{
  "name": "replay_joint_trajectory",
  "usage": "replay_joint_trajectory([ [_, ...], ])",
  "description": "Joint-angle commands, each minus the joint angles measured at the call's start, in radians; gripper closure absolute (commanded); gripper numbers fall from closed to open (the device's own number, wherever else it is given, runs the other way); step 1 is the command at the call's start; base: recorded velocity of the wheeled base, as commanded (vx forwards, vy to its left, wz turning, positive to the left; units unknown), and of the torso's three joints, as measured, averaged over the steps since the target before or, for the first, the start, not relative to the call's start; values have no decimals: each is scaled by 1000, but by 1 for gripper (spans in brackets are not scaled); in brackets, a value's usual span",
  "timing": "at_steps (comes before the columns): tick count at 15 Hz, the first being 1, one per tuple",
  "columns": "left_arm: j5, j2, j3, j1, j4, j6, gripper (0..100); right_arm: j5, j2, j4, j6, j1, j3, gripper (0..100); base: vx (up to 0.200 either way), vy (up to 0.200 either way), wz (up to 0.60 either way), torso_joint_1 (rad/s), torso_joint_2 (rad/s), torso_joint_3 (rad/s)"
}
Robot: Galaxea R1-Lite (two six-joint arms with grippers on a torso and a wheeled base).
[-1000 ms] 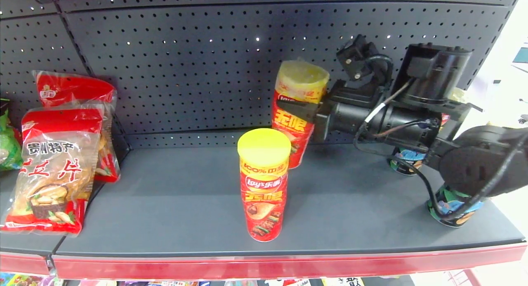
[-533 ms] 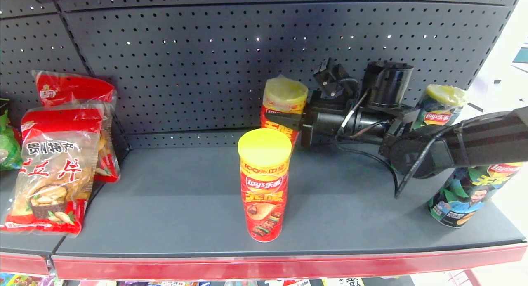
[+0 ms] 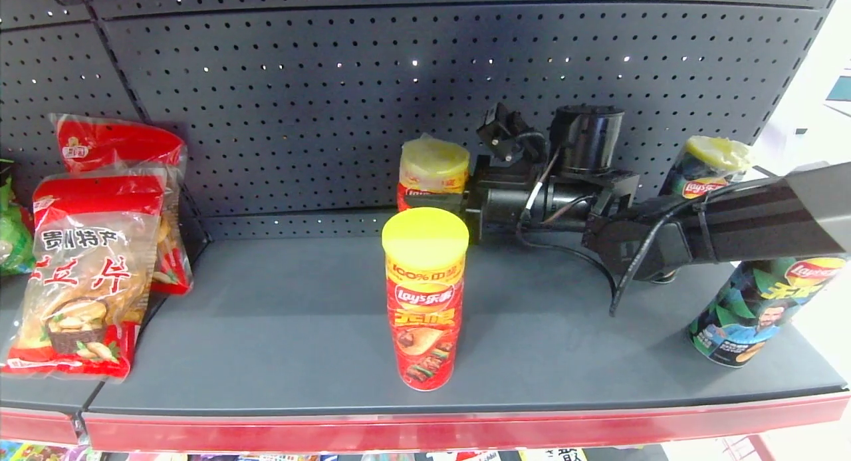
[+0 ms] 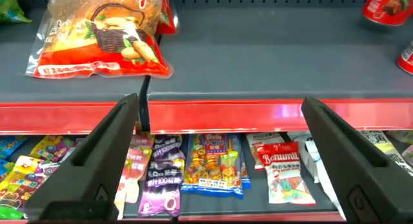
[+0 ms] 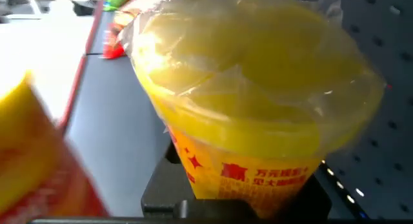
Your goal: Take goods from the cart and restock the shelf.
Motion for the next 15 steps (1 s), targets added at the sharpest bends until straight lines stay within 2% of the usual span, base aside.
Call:
replay_joint_trajectory([
  [1, 0, 1, 0, 0, 0, 0, 0, -12, 25, 15, 10, 1, -32, 100, 0, 0, 0, 0, 0, 0],
  [15, 0, 1, 0, 0, 0, 0, 0, 25, 51, 20, 25, -22, -20, 100, 0, 0, 0, 0, 0, 0],
])
